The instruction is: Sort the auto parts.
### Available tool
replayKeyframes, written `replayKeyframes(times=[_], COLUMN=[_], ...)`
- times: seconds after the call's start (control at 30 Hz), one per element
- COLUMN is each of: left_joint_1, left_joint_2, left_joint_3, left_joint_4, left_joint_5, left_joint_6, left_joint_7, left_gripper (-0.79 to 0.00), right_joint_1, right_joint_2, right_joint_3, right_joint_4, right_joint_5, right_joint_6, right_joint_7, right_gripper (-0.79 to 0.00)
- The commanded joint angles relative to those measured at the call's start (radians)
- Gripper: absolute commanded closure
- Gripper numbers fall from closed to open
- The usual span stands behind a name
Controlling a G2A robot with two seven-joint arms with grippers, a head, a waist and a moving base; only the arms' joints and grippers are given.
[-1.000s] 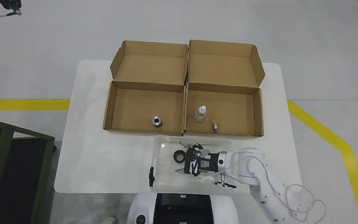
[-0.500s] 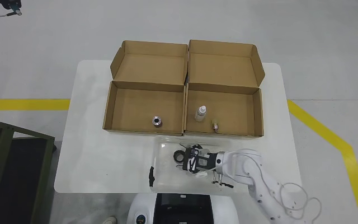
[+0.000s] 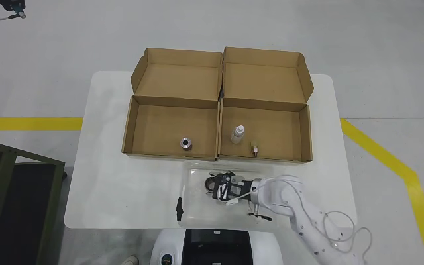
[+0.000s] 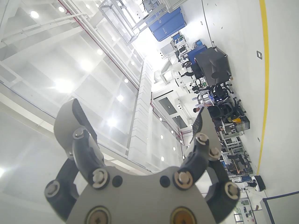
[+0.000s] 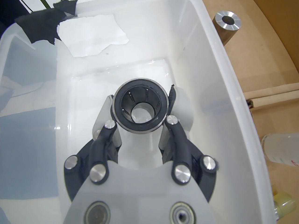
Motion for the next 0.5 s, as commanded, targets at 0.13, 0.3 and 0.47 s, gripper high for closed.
replayKeyframes(times=[0.13, 0.3, 0.47], left_joint_1=[0.0, 0.0, 0.0], left_joint_2=[0.0, 0.0, 0.0], left_joint_3=[0.0, 0.0, 0.0], left_joint_4=[0.0, 0.0, 0.0], left_joint_5=[0.0, 0.0, 0.0], left_joint_6=[0.0, 0.0, 0.0], left_joint_7=[0.0, 0.0, 0.0], left_gripper=[-0.785, -0.785, -0.785], right_joint_1=[0.001, -0.014, -0.033], right_joint_2=[0.002, 0.007, 0.011], right_joint_3=[0.0, 0.015, 0.034], right_joint_4=[-0.012, -0.061, -0.133], right_joint_5=[0.024, 0.08, 0.174], right_joint_6=[0.004, -0.008, -0.011], right_joint_7=[-0.004, -0.007, -0.013], right_gripper=[0.0, 0.0, 0.0])
